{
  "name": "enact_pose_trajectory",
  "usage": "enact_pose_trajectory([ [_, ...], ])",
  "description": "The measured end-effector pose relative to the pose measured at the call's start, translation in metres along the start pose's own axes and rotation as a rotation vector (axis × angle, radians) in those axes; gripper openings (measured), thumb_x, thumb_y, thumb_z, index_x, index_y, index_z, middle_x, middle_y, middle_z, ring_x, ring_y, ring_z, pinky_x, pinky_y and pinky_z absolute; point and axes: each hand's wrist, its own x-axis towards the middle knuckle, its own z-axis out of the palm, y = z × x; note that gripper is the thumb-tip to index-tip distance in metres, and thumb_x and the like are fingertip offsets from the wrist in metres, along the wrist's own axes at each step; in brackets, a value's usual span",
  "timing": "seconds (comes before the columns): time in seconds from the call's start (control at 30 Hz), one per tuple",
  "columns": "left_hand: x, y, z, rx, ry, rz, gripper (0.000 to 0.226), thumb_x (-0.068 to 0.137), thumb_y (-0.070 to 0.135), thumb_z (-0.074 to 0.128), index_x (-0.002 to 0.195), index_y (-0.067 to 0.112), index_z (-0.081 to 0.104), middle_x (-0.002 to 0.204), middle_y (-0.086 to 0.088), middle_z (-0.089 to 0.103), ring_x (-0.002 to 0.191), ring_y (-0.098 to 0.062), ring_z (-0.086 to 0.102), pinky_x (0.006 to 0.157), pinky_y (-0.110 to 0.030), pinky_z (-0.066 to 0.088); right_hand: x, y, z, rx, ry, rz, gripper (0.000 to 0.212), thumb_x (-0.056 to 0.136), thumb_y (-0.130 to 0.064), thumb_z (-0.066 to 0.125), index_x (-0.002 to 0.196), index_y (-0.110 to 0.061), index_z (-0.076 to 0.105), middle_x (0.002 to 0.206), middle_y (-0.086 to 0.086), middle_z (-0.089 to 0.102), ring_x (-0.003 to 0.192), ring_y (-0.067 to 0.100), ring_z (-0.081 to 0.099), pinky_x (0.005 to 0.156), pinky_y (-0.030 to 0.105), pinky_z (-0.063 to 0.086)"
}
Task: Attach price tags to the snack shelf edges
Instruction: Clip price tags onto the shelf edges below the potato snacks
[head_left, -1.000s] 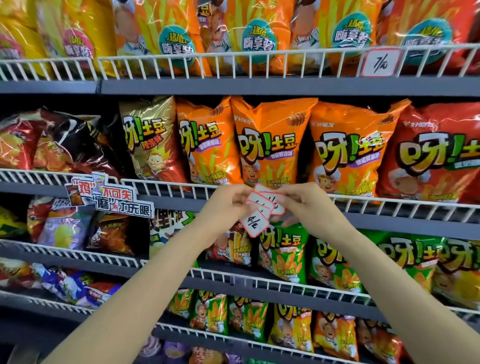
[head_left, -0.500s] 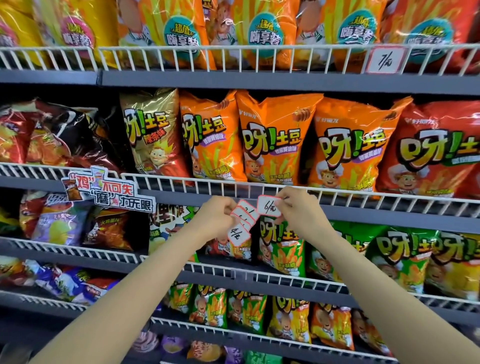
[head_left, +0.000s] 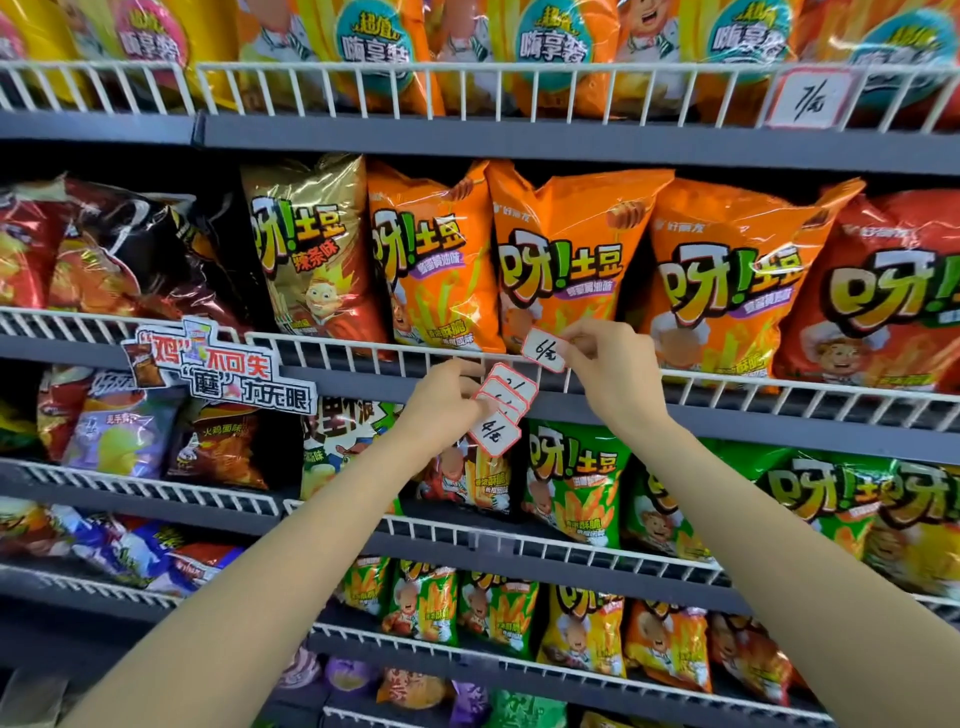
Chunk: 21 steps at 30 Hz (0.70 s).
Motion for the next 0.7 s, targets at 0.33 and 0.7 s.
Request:
enact_pose_trajectory([
  [0.33, 0.0, 0.002, -0.003, -0.035, -0.038, 0.018, 0.055, 0.088, 0.005, 0.058, 0.139, 0.009, 0.04, 0.118, -0.013, 0.065, 0.101, -0.019, 0.061, 0.083, -0.028, 0.048, 0.007, -0.004, 0.017, -0.013, -0.118, -0.067, 0.007, 0.093, -0.011, 0.053, 0.087, -0.015, 0.053, 0.092, 0.008, 0.068, 0.087, 0.026, 0.064, 0.073, 0.042, 0.055],
  [0.7, -0.006, 0.0, -0.01, -0.041, -0.154, 0.041, 0.054, 0.089, 0.002, 0.055, 0.14, 0.011, 0.038, 0.103, -0.003, 0.066, 0.094, -0.013, 0.061, 0.078, -0.02, 0.045, 0.007, 0.003, 0.022, 0.035, -0.076, -0.048, 0.004, 0.096, -0.014, 0.048, 0.096, -0.012, 0.052, 0.094, 0.013, 0.069, 0.07, 0.026, 0.059, 0.048, 0.024, 0.039],
])
